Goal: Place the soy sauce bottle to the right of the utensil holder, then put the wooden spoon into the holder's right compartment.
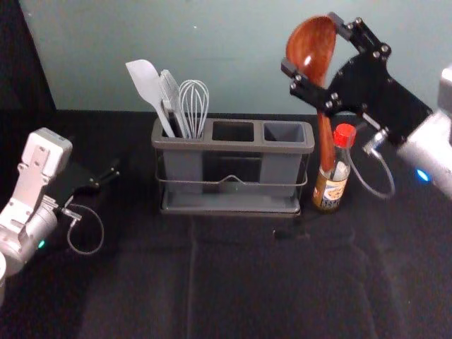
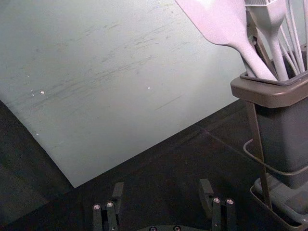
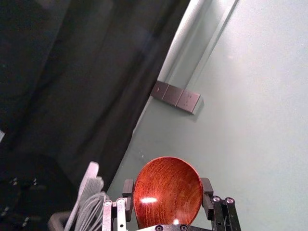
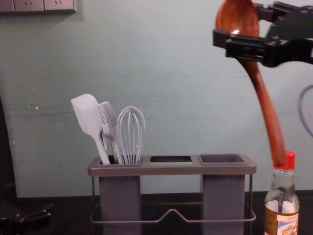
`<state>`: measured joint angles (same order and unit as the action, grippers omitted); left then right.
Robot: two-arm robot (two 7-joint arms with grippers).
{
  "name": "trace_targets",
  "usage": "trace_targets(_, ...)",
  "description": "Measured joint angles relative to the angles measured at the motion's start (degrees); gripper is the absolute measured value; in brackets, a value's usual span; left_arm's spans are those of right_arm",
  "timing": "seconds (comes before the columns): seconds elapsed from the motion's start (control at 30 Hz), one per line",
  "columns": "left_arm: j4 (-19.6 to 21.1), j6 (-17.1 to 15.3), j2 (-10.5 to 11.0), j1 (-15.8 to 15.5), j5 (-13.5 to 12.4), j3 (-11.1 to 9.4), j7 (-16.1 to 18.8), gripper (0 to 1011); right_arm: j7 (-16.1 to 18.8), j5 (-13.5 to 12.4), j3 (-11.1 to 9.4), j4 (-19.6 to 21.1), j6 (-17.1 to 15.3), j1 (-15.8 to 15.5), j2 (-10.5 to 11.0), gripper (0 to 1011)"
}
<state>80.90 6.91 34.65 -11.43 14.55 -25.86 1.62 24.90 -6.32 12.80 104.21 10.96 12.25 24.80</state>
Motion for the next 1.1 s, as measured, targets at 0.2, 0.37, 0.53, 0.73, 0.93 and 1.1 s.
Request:
trace_targets(0.2, 0.0, 0.0, 0.0, 0.0, 0.0, 0.0, 0.0, 1005, 0.4, -0.2, 2.7, -6.2, 2.5, 5.9, -1.7, 837)
trace_targets(0.37, 0.0, 0.0, 0.0, 0.0, 0.0, 0.0, 0.0, 1005, 0.5, 0.3, 4.8, -10.2, 3.6, 9.4, -2.9, 837)
trace_targets(0.53, 0.0, 0.0, 0.0, 0.0, 0.0, 0.0, 0.0, 1005, 0.4, 1.2, 6.1, -12.8, 4.0, 11.6, -3.5, 837)
trace_targets(0.73, 0.0, 0.0, 0.0, 0.0, 0.0, 0.0, 0.0, 1005, 0.1, 2.7, 7.5, -15.5, 4.7, 13.9, -4.0, 838)
trace_targets(0.93, 0.0, 0.0, 0.0, 0.0, 0.0, 0.0, 0.0, 1005, -0.4, 3.5, 8.2, -18.5, 6.1, 15.6, -4.8, 837)
trace_targets(1.1, 0.0, 0.0, 0.0, 0.0, 0.0, 0.0, 0.0, 1005, -0.9, 3.8, 8.5, -20.7, 7.6, 16.4, -5.6, 837)
